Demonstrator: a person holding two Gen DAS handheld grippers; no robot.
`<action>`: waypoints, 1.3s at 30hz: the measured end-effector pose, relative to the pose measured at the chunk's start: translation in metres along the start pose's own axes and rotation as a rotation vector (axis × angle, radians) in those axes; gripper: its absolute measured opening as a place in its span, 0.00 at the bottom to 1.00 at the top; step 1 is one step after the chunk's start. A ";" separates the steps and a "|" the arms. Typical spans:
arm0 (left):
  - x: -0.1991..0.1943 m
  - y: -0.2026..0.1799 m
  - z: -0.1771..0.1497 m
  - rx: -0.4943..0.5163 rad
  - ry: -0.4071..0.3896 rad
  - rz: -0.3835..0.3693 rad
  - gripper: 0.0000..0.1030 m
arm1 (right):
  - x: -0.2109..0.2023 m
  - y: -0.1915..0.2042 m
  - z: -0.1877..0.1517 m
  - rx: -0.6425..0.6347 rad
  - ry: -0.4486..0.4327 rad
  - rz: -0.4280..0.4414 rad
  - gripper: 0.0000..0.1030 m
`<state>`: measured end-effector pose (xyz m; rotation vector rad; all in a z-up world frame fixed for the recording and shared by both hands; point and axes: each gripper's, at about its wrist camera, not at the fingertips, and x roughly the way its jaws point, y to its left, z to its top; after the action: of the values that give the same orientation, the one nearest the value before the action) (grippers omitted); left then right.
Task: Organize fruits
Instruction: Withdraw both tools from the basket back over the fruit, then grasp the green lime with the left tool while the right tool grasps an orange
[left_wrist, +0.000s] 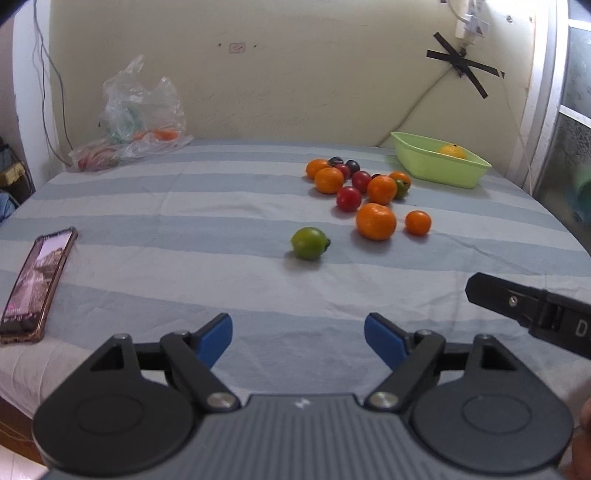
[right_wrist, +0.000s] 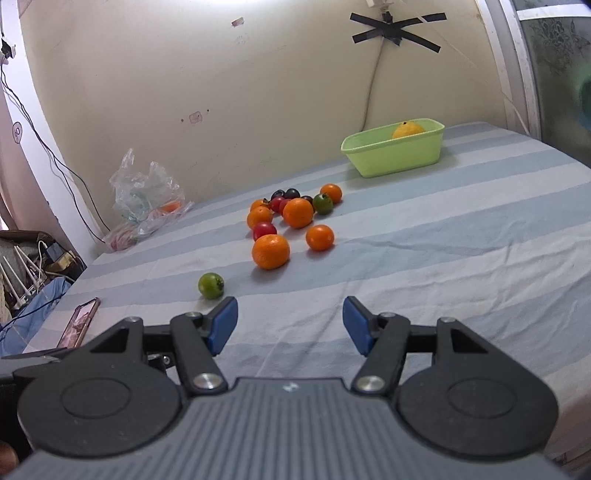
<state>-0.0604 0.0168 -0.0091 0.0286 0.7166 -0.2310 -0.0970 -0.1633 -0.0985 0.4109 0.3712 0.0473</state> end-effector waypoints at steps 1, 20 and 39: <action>0.000 0.003 -0.001 -0.006 0.000 -0.002 0.79 | 0.001 0.001 -0.001 -0.002 0.003 -0.001 0.64; 0.022 0.036 0.004 0.090 -0.178 -0.128 0.74 | 0.032 0.029 -0.004 -0.116 0.014 -0.031 0.51; 0.090 0.007 0.033 0.164 -0.145 -0.148 0.31 | 0.131 0.025 0.038 -0.203 0.062 0.006 0.43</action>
<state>0.0279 0.0021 -0.0431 0.1143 0.5550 -0.4294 0.0393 -0.1391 -0.1009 0.2106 0.4216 0.1027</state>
